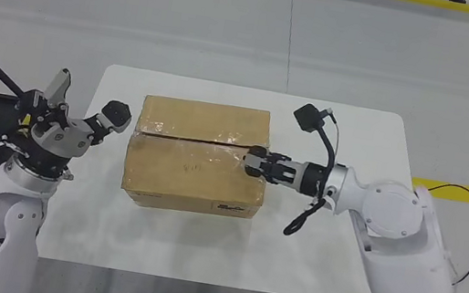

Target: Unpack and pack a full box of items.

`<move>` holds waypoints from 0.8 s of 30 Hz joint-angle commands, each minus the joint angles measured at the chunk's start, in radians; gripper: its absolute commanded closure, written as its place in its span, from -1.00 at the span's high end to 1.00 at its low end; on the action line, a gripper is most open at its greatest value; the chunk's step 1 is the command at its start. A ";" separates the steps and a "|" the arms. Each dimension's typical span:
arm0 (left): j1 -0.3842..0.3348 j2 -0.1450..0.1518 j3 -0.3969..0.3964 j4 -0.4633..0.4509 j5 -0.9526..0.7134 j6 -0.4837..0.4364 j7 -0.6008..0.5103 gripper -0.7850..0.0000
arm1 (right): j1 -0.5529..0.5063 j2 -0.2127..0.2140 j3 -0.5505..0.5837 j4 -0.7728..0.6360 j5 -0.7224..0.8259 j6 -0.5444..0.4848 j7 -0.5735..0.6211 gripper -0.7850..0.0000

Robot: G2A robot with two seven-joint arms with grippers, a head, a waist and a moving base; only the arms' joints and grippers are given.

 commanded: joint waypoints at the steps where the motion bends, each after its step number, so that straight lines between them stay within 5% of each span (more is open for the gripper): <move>1: 0.001 0.000 0.007 0.000 -0.011 0.006 0.001 1.00 | 0.005 0.000 -0.007 0.004 0.003 0.000 -0.002 -1.00; 10: -0.002 0.017 0.057 0.076 0.062 0.063 -0.104 1.00 | 0.015 0.003 -0.020 0.011 0.012 -0.003 -0.010 -1.00; 24: -0.030 0.027 0.153 0.191 0.194 0.049 -0.030 1.00 | 0.019 0.011 -0.027 -0.009 0.016 -0.043 -0.013 -1.00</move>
